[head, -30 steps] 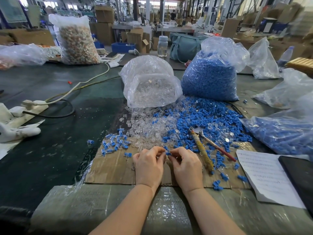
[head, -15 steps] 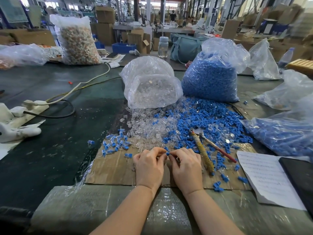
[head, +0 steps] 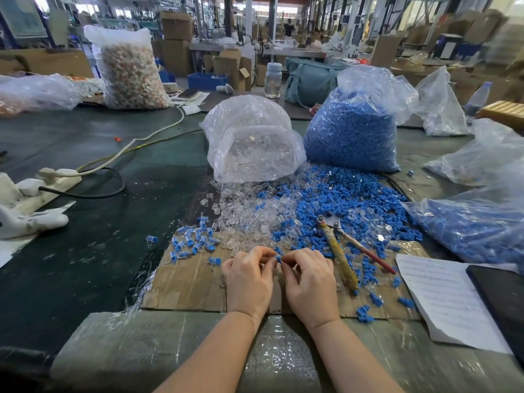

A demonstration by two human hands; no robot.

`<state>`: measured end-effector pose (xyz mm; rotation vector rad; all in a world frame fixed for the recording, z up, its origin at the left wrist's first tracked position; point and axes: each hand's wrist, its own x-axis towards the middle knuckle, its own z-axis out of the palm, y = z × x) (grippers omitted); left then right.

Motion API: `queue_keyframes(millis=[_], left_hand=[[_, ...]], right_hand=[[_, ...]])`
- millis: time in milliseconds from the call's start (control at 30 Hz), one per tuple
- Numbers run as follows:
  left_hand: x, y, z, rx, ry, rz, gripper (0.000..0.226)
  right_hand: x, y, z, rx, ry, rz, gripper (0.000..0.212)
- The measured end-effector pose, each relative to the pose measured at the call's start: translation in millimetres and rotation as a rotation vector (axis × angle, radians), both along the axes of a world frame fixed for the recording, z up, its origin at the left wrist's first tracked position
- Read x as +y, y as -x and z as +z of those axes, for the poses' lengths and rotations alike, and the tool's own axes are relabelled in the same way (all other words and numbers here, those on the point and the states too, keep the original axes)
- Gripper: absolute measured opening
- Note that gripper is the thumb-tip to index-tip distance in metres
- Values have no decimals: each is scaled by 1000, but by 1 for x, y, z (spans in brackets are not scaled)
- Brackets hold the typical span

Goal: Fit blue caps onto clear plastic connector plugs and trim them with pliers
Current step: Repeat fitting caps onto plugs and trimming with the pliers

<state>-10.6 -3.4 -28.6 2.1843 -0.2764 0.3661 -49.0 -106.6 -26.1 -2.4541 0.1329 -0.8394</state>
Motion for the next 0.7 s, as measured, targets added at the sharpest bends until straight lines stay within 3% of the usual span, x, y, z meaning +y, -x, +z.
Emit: queue_keyframes(millis=[267, 700], left_hand=[[1, -2, -2, 21, -26, -3, 10], [1, -2, -3, 42, -20, -3, 11]], right_hand=[[-1, 1, 3, 34, -30, 81, 28], [-3, -2, 0, 14, -41, 81, 14]])
